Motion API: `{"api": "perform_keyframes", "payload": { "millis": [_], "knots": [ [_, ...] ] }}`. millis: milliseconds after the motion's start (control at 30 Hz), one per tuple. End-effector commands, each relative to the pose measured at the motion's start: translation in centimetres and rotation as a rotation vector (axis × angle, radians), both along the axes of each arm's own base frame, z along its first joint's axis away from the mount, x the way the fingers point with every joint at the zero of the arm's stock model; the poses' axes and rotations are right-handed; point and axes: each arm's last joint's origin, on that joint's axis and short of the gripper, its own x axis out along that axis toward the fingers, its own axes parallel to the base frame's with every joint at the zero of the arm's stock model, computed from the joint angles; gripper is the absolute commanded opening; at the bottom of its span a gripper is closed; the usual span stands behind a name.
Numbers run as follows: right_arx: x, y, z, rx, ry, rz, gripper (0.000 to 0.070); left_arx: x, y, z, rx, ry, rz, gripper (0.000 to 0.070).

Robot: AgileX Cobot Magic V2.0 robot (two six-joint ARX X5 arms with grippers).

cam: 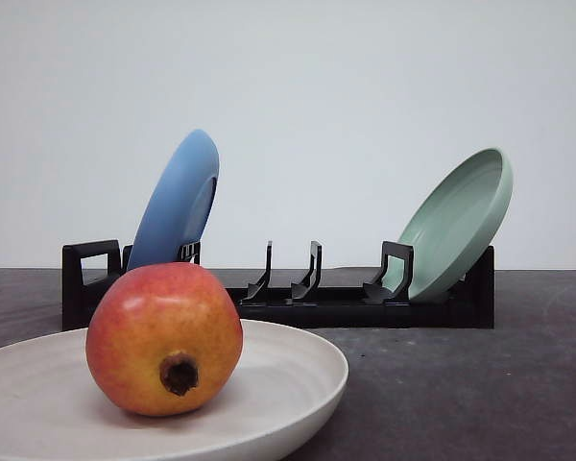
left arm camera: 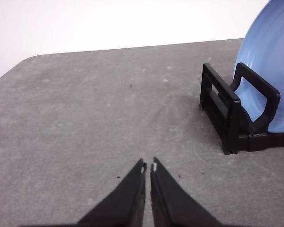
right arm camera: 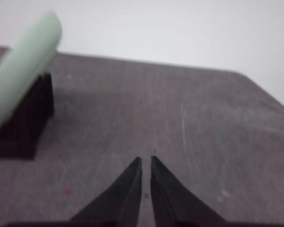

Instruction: Place pomegranate in white plate

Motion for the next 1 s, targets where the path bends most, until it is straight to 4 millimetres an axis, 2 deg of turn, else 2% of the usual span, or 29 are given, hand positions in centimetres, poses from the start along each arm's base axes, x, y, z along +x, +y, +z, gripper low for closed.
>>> {"api": "perform_keyframes", "payload": {
  "millis": [0, 967],
  "knots": [
    [0.07, -0.02, -0.54, 0.029, 0.011, -0.005, 0.0033, 0.04, 0.0, -0.34, -0.002, 0.011, 0.004, 0.0],
    [0.11, -0.05, -0.77, 0.046, 0.015, -0.006, 0.0033, 0.04, 0.0, -0.34, -0.002, 0.011, 0.004, 0.0]
  ]
}}
